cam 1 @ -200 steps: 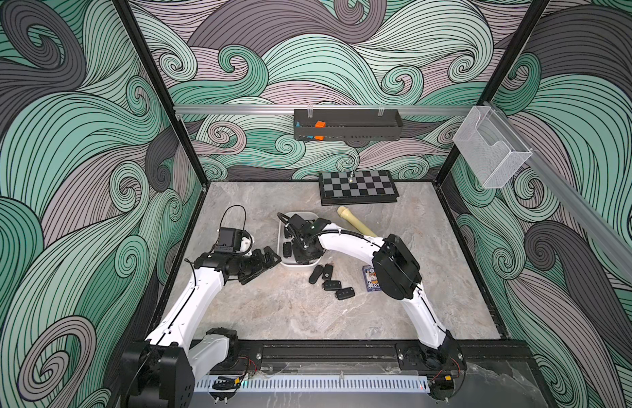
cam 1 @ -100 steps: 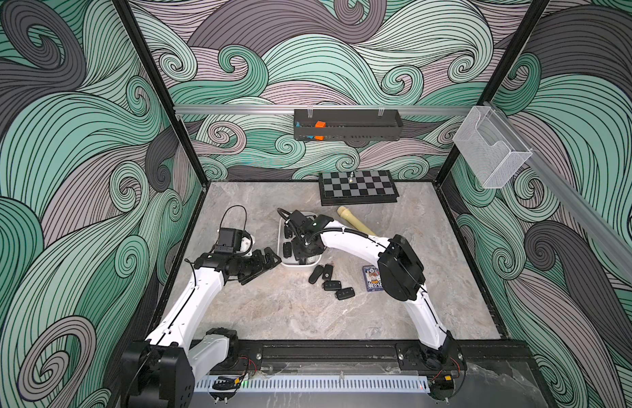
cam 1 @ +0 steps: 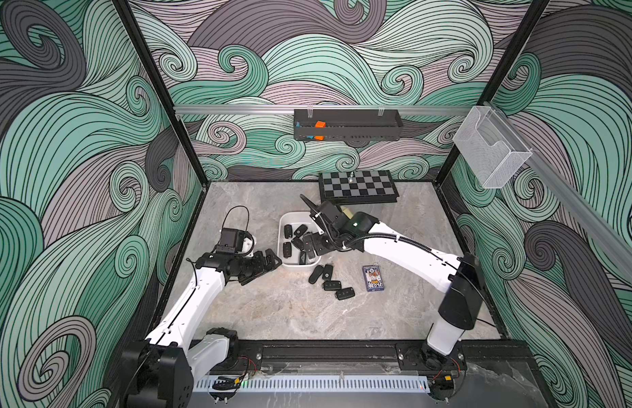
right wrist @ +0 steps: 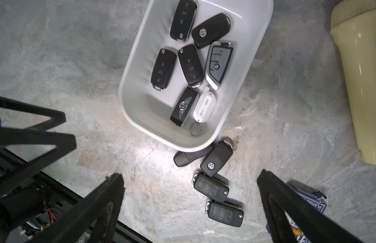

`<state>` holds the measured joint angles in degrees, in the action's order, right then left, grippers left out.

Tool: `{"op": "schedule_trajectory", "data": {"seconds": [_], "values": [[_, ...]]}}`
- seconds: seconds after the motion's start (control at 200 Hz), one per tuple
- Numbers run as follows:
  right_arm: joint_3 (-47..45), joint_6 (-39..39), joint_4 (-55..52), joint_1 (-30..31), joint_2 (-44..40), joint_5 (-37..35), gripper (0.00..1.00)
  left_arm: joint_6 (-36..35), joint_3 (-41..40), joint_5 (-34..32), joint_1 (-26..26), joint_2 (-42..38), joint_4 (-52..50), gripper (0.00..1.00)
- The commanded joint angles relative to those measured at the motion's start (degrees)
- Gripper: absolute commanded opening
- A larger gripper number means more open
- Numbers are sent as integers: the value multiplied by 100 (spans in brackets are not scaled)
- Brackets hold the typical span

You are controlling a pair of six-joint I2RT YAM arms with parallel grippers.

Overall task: Place the car key into the storage box
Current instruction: Place the car key in the storage box, then pick up the car key from the center of the board.

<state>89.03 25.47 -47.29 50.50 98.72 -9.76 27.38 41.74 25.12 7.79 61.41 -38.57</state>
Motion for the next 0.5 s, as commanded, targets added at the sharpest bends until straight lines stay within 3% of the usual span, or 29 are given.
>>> {"op": "schedule_trajectory", "data": {"seconds": [0.0,0.29,0.495], "values": [[-708,76,-22,-5,-646,167,99,-84,-24,-418,325,38,-204,97],[-3008,566,191,-10,-2635,664,99,79,0,-1208,1365,357,-296,94],[-3961,915,187,-47,-3612,753,99,401,-109,-1672,2068,617,24,90]]}}
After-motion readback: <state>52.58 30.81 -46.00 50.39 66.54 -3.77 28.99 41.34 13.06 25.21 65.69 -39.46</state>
